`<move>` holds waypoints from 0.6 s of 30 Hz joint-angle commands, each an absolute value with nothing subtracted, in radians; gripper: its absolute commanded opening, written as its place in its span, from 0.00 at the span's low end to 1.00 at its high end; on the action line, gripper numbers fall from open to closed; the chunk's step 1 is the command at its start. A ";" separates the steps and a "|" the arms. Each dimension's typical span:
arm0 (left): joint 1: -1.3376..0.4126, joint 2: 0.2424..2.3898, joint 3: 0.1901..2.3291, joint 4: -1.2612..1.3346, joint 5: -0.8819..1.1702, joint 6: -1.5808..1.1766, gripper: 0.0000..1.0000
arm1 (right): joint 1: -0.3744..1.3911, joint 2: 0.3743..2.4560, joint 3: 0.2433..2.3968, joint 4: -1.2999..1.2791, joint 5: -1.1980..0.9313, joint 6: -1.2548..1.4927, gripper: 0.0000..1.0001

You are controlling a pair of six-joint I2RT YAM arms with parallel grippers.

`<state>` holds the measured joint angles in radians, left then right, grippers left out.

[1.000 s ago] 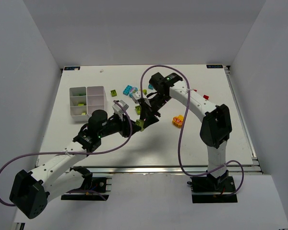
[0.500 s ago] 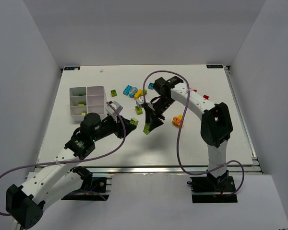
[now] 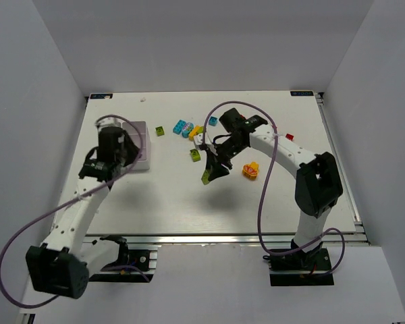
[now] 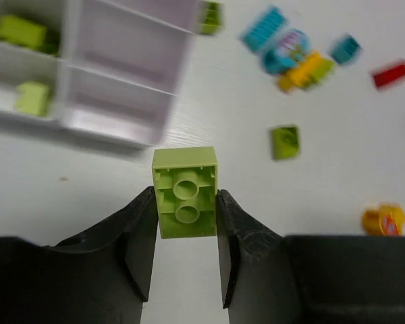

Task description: Sort the legos into containers by color

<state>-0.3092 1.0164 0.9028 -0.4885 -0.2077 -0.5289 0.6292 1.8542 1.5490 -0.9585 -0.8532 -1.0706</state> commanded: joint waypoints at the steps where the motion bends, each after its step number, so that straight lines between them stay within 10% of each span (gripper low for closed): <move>1: -0.047 1.089 0.977 -0.706 -0.128 -0.635 0.00 | 0.627 1.786 1.545 -0.818 -0.850 -0.945 0.07; 18: 0.244 1.436 1.195 -0.810 0.034 -0.807 0.00 | 0.621 1.747 1.528 -0.726 -0.873 -0.856 0.07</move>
<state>0.2295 1.4239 1.1526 -0.8009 -0.0128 -0.7326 0.6281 1.7939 1.5394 -0.7547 -0.8440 -0.8764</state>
